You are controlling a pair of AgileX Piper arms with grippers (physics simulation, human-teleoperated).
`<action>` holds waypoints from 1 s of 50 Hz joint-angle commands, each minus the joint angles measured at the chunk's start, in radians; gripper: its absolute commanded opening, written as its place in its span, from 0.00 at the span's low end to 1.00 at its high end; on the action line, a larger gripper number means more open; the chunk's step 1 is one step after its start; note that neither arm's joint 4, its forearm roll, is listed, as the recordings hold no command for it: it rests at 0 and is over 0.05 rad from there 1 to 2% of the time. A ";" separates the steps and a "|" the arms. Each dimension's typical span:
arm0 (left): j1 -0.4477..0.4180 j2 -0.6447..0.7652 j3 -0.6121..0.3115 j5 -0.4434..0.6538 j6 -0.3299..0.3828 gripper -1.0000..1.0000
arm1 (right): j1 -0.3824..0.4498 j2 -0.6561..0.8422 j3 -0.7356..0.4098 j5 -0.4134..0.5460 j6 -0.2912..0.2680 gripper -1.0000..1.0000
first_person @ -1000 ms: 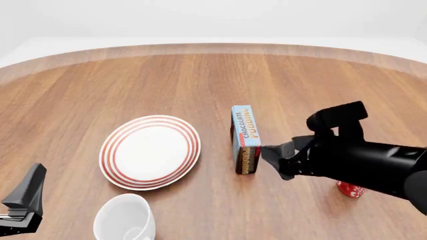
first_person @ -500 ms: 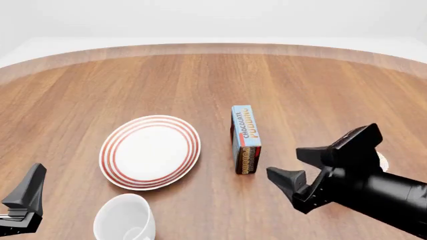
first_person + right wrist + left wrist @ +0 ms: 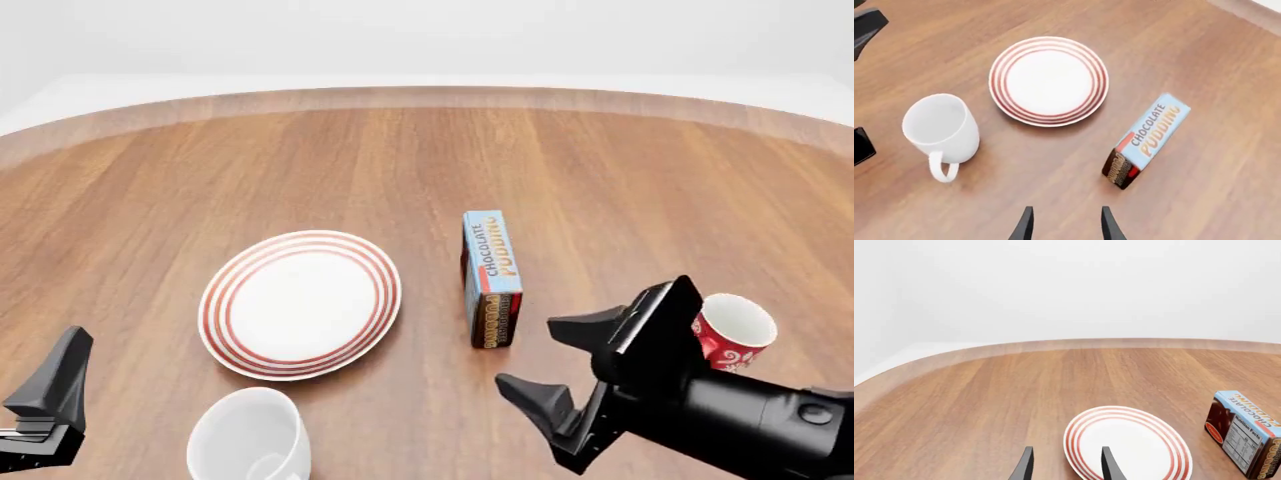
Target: Pick up the white mug and put it on the plate, and put the chocolate pudding to the right of the plate.
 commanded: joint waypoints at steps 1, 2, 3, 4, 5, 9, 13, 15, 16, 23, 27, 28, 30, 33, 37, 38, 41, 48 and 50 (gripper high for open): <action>0.000 0.000 0.000 0.000 0.000 1.00 | 0.074 0.077 -0.006 -0.053 -0.015 1.00; 0.000 0.000 0.000 0.000 0.000 1.00 | 0.080 0.086 -0.008 -0.058 -0.015 1.00; 0.000 0.000 0.000 0.000 0.000 1.00 | 0.086 0.094 -0.010 -0.061 -0.015 1.00; 0.000 0.000 0.000 0.000 0.000 1.00 | 0.092 0.104 -0.011 -0.064 -0.017 1.00; 0.000 0.000 0.000 0.000 0.000 1.00 | 0.100 0.119 -0.012 -0.071 -0.024 1.00; 0.000 0.000 0.000 0.000 0.000 1.00 | 0.106 0.132 -0.016 -0.077 -0.023 1.00; 0.000 0.000 0.000 0.000 0.000 1.00 | 0.123 0.152 -0.029 -0.078 -0.025 1.00; 0.000 0.000 0.000 0.000 0.000 1.00 | 0.133 0.161 -0.032 -0.079 -0.025 1.00; 0.000 0.000 0.000 0.000 0.000 1.00 | 0.140 0.170 -0.035 -0.082 -0.024 1.00; 0.000 0.000 0.000 0.000 0.000 1.00 | 0.175 0.199 -0.051 -0.085 -0.021 1.00; 0.000 0.000 0.000 0.000 0.000 1.00 | 0.199 0.226 -0.067 -0.091 -0.014 1.00; 0.000 0.000 0.000 0.000 0.000 1.00 | 0.203 0.230 -0.070 -0.092 -0.012 1.00; 0.000 0.000 0.000 0.000 0.000 1.00 | 0.208 0.239 -0.071 -0.095 -0.010 1.00; 0.000 0.000 0.000 0.000 0.000 1.00 | 0.220 0.258 -0.075 -0.102 -0.003 1.00; 0.000 0.000 0.000 0.000 0.000 1.00 | 0.239 0.282 -0.085 -0.109 0.002 1.00; 0.000 0.000 0.000 0.000 0.000 1.00 | 0.246 0.291 -0.089 -0.112 0.005 1.00; 0.000 0.000 0.000 0.000 0.000 1.00 | 0.263 0.312 -0.098 -0.117 0.011 1.00; 0.000 0.000 0.000 0.000 0.000 1.00 | 0.294 0.337 -0.108 -0.127 0.019 1.00; 0.000 0.000 0.000 0.000 0.000 1.00 | 0.303 0.344 -0.112 -0.128 0.023 1.00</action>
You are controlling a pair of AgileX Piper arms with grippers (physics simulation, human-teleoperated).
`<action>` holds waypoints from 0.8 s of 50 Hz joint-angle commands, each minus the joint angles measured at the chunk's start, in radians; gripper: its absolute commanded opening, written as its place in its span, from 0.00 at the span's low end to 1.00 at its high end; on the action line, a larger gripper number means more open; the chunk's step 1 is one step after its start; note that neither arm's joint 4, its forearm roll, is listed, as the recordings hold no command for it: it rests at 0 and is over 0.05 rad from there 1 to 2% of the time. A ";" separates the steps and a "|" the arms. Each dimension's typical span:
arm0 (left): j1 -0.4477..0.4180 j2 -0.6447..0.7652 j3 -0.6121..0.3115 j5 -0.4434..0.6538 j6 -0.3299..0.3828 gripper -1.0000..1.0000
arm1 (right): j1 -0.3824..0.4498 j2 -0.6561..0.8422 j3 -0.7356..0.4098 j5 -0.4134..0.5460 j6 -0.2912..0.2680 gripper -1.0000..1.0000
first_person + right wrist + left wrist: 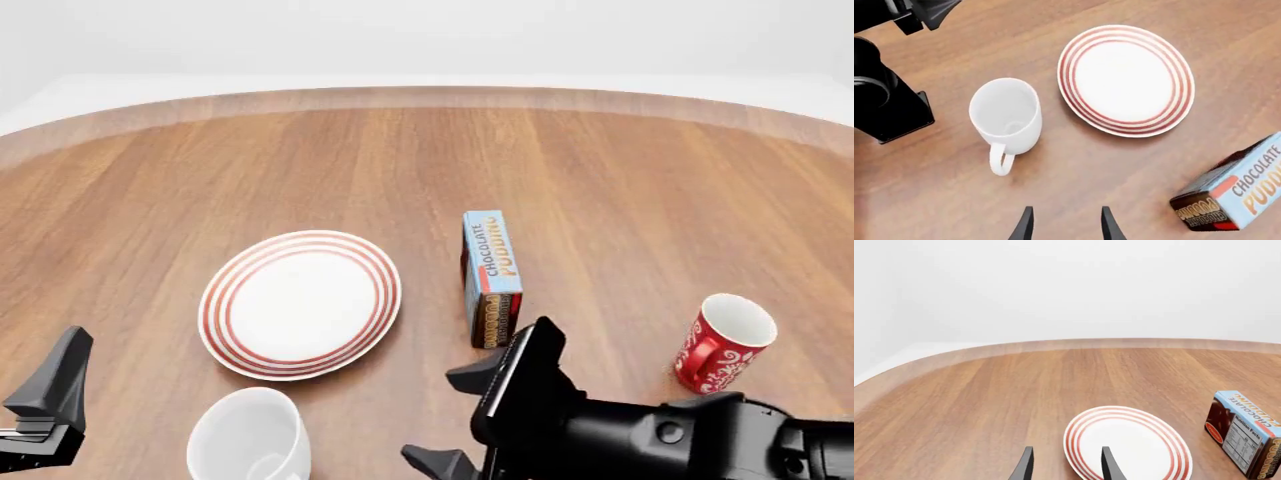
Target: Pick up the white mug and put it on the plate, and put the chocolate pudding to the right of the plate.
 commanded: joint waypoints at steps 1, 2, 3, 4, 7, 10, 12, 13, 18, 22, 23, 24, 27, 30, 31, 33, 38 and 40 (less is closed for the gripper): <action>0.000 0.000 0.000 0.000 0.000 1.00 | 0.055 0.051 -0.022 -0.015 0.017 1.00; 0.000 0.000 0.000 0.000 0.000 1.00 | 0.055 0.051 -0.022 -0.015 0.017 1.00; 0.000 0.000 0.000 0.000 0.000 1.00 | 0.057 0.053 -0.023 -0.014 0.018 1.00; 0.000 0.000 0.000 0.000 0.000 1.00 | 0.063 0.058 -0.025 -0.015 0.020 1.00; 0.000 0.000 0.000 0.000 0.000 1.00 | 0.072 0.069 -0.035 -0.014 0.023 1.00; 0.000 0.000 0.000 0.000 0.000 1.00 | 0.083 0.083 -0.043 -0.015 0.026 1.00; 0.000 0.000 0.000 0.000 0.000 1.00 | 0.094 0.096 -0.048 -0.019 0.031 1.00; 0.000 0.000 0.000 0.000 0.000 1.00 | 0.099 0.101 -0.050 -0.020 0.034 1.00; 0.000 0.000 0.000 0.000 0.000 1.00 | 0.130 0.130 -0.069 -0.025 0.048 1.00; 0.000 0.000 0.000 0.000 0.000 1.00 | 0.144 0.142 -0.075 -0.028 0.054 1.00; 0.000 0.000 0.000 0.000 0.000 1.00 | 0.153 0.147 -0.077 -0.029 0.059 1.00; 0.000 0.000 0.000 0.000 0.000 1.00 | 0.153 0.147 -0.077 -0.029 0.059 1.00; 0.000 0.000 0.000 0.000 0.000 1.00 | 0.175 0.163 -0.079 -0.039 0.076 1.00; 0.000 0.000 0.000 0.000 0.000 1.00 | 0.179 0.168 -0.081 -0.041 0.077 1.00; 0.000 0.000 0.000 0.000 0.000 1.00 | 0.186 0.174 -0.085 -0.039 0.078 1.00; 0.000 0.000 0.000 0.000 0.000 1.00 | 0.189 0.178 -0.086 -0.039 0.079 1.00; 0.000 0.000 0.000 0.000 0.000 1.00 | 0.211 0.200 -0.095 -0.043 0.089 1.00; 0.000 0.000 0.000 0.000 0.000 1.00 | 0.218 0.211 -0.100 -0.043 0.093 1.00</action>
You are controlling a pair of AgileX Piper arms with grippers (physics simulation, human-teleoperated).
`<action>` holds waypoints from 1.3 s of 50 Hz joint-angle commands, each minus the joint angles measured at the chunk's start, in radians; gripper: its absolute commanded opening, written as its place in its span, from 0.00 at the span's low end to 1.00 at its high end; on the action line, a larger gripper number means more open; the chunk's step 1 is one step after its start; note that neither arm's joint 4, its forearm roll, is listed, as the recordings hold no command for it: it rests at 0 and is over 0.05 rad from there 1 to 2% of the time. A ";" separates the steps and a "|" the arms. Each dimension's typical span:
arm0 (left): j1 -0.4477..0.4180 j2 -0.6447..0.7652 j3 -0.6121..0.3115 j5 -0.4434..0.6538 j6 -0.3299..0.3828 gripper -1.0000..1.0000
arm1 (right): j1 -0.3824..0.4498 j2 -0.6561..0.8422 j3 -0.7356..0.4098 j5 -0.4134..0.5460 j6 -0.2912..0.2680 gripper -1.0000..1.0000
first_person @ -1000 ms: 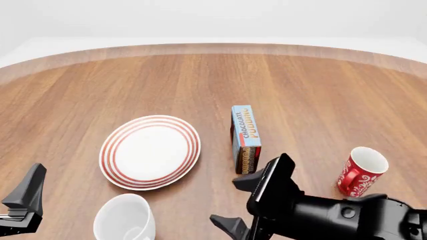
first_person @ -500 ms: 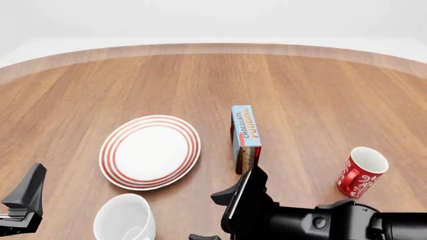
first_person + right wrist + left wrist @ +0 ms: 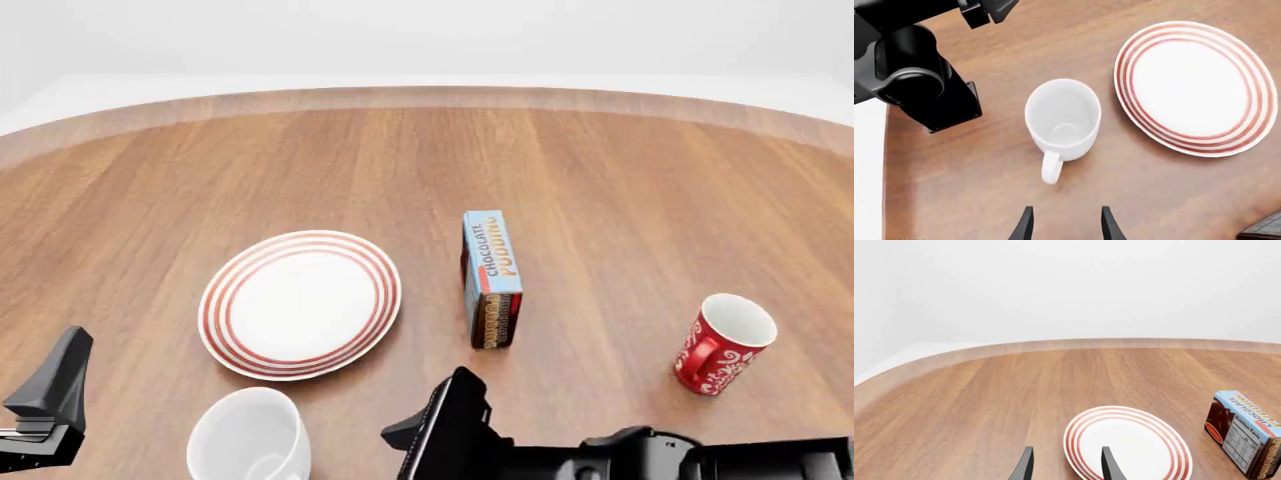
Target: Pick up the white mug and put it on the plate, and put the chocolate pudding to the right of the plate.
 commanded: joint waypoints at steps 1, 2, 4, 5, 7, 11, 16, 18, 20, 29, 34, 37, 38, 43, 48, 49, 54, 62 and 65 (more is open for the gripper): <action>0.000 0.000 0.000 0.000 0.000 1.00 | 0.043 0.046 -0.020 -0.006 0.020 1.00; 0.000 0.000 0.000 0.000 0.000 1.00 | 0.043 0.046 -0.020 -0.006 0.020 1.00; 0.000 0.000 0.000 0.000 0.000 1.00 | 0.046 0.052 -0.024 -0.005 0.023 1.00; 0.000 0.000 0.000 0.000 0.000 1.00 | 0.047 0.056 -0.026 -0.005 0.024 1.00; 0.000 0.000 0.000 0.000 0.000 1.00 | 0.049 0.061 -0.030 -0.004 0.027 1.00; 0.000 0.000 0.000 0.000 0.000 1.00 | 0.055 0.071 -0.039 -0.002 0.031 1.00; 0.000 0.000 0.000 0.000 0.000 1.00 | 0.062 0.089 -0.057 0.005 0.037 1.00; 0.000 0.000 0.000 0.000 0.000 1.00 | 0.060 0.094 -0.064 0.012 0.040 1.00; 0.000 0.000 0.000 0.000 0.000 1.00 | 0.059 0.098 -0.073 0.020 0.040 1.00; 0.000 0.000 0.000 0.000 0.000 1.00 | 0.052 0.112 -0.097 0.043 0.052 1.00; 0.000 0.000 0.000 0.000 0.000 1.00 | 0.047 0.119 -0.116 0.061 0.048 1.00; 0.000 0.000 0.000 0.000 0.000 1.00 | 0.046 0.125 -0.125 0.068 0.049 1.00; 0.000 0.000 0.000 0.000 0.000 1.00 | 0.045 0.126 -0.127 0.070 0.050 1.00; 0.000 0.000 0.000 0.000 0.000 1.00 | 0.049 0.138 -0.142 0.078 0.054 1.00; 0.000 0.000 0.000 0.000 0.000 1.00 | 0.046 0.145 -0.154 0.087 0.051 1.00; 0.000 0.000 0.000 0.000 0.000 1.00 | 0.044 0.147 -0.156 0.088 0.050 1.00; 0.000 0.000 0.000 0.000 0.000 1.00 | 0.044 0.158 -0.167 0.094 0.052 1.00; 0.000 0.000 0.000 0.000 0.000 1.00 | 0.051 0.178 -0.190 0.099 0.055 1.00; 0.000 0.000 0.000 0.000 0.000 1.00 | 0.051 0.184 -0.195 0.099 0.057 1.00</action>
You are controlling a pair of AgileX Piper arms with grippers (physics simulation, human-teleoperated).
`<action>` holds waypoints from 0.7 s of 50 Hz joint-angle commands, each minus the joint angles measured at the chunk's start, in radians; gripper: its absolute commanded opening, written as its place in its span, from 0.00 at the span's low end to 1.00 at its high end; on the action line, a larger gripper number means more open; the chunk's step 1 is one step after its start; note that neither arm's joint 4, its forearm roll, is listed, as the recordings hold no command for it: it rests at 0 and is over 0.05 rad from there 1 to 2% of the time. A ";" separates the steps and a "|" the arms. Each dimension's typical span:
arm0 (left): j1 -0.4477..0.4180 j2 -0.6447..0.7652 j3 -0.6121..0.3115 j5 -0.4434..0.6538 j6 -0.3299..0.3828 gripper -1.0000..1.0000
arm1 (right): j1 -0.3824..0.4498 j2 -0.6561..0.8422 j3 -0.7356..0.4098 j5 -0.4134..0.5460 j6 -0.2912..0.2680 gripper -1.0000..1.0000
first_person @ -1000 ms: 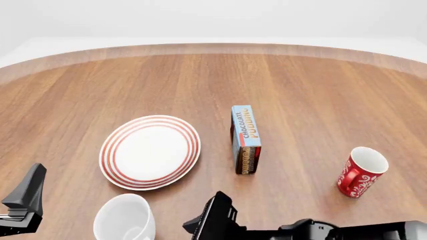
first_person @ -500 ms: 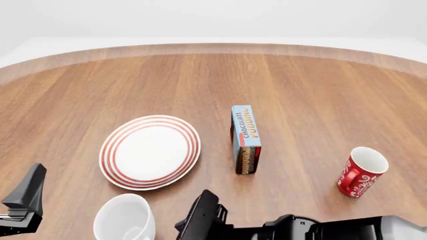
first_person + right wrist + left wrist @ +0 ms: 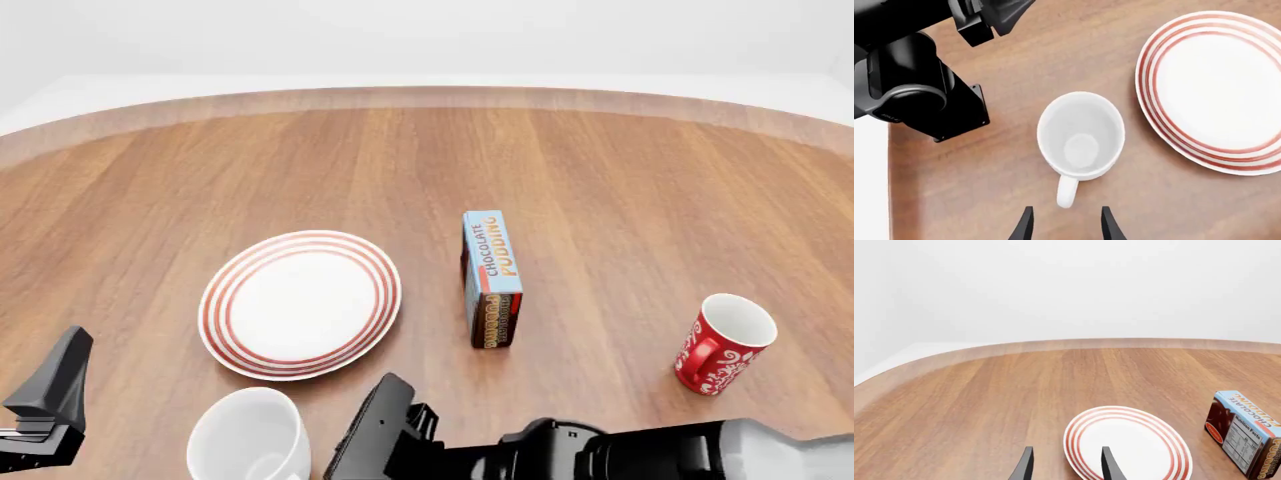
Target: Pick up the white mug and put it on the plate, and put the chocolate pudding to the right of the plate.
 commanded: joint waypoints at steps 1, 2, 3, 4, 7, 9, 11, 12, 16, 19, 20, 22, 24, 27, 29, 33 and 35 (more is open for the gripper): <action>0.000 0.000 0.000 0.000 0.000 1.00 | 0.004 0.022 -0.025 0.008 0.004 1.00; 0.000 0.000 0.000 0.000 0.000 1.00 | 0.006 0.027 -0.027 0.006 0.006 1.00; 0.000 0.000 0.000 0.000 0.000 1.00 | 0.008 0.030 -0.030 0.006 0.008 1.00; 0.000 0.000 0.000 0.000 0.000 1.00 | 0.008 0.032 -0.032 0.005 0.008 1.00; 0.000 0.000 0.000 0.000 0.000 1.00 | 0.008 0.040 -0.036 0.004 0.009 1.00; 0.000 0.000 0.000 0.000 0.000 1.00 | 0.007 0.046 -0.038 0.003 0.011 1.00; 0.000 0.000 0.000 0.000 0.000 1.00 | 0.007 0.050 -0.040 0.003 0.013 1.00; 0.000 0.000 0.000 0.000 0.000 1.00 | 0.006 0.051 -0.041 0.003 0.013 1.00; 0.000 0.000 0.000 0.000 0.000 1.00 | 0.007 0.061 -0.044 0.001 0.018 1.00; 0.000 0.000 0.000 0.000 0.000 1.00 | 0.007 0.071 -0.050 0.000 0.021 1.00; 0.000 0.000 0.000 0.000 0.000 1.00 | 0.006 0.073 -0.051 -0.001 0.020 1.00; 0.000 0.000 0.000 0.000 0.000 1.00 | 0.005 0.076 -0.053 -0.001 0.020 1.00; 0.000 0.000 0.000 0.000 0.000 1.00 | 0.004 0.081 -0.056 -0.002 0.022 1.00; 0.000 0.000 0.000 0.000 0.000 1.00 | 0.003 0.088 -0.058 -0.005 0.024 1.00; 0.000 0.000 0.000 0.000 0.000 1.00 | 0.004 0.090 -0.057 -0.007 0.027 1.00; 0.000 0.000 0.000 0.000 0.000 1.00 | 0.002 0.102 -0.056 -0.014 0.032 1.00; 0.000 0.000 0.000 0.000 0.000 1.00 | 0.001 0.103 -0.055 -0.014 0.034 1.00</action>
